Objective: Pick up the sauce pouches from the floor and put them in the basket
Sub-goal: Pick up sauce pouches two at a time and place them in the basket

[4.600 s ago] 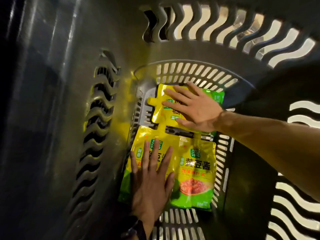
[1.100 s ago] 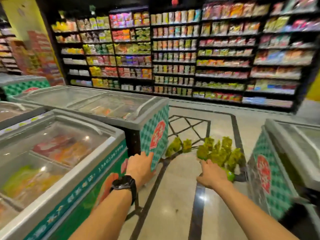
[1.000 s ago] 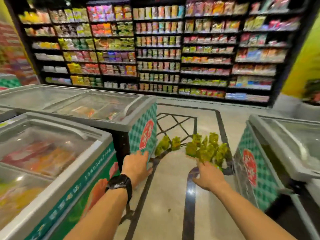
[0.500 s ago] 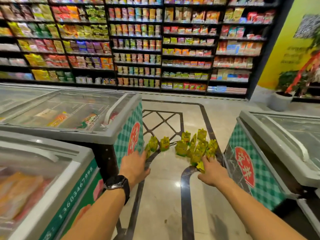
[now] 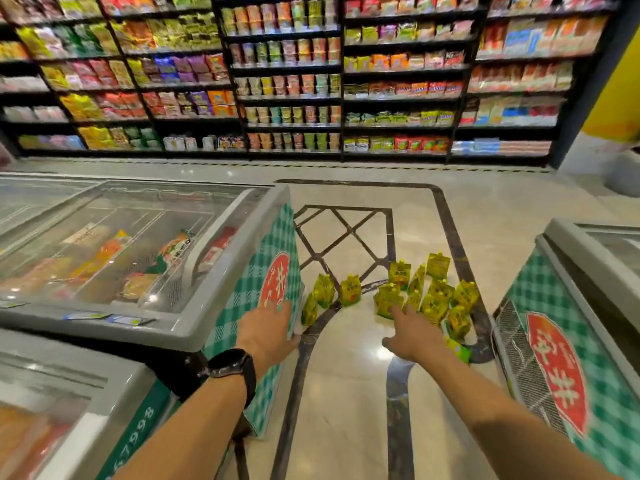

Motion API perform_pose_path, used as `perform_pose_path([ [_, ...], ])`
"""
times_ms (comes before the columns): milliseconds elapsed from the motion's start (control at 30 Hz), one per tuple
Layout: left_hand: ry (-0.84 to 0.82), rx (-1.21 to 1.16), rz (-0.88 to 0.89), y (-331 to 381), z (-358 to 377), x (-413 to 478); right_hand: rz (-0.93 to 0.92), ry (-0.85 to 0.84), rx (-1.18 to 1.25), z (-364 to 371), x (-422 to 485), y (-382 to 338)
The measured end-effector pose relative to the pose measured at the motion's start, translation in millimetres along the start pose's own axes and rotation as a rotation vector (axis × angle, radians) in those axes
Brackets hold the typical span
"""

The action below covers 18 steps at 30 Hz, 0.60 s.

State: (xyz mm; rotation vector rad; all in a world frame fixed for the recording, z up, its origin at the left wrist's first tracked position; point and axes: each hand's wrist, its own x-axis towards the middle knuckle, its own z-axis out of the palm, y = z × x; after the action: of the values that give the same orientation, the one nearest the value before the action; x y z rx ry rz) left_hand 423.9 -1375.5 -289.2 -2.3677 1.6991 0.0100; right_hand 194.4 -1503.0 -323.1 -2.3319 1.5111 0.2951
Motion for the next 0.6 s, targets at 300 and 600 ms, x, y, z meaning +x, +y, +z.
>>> perform_pose_path([
  [300,-0.064,0.032,0.054,0.7,22.8,150.3,-0.006,-0.038,-0.050,-19.3,138.2,1.4],
  [600,-0.144,-0.017,0.105,-37.0,59.8,379.4,0.061,-0.068,-0.068,-52.3,334.7,-12.9],
])
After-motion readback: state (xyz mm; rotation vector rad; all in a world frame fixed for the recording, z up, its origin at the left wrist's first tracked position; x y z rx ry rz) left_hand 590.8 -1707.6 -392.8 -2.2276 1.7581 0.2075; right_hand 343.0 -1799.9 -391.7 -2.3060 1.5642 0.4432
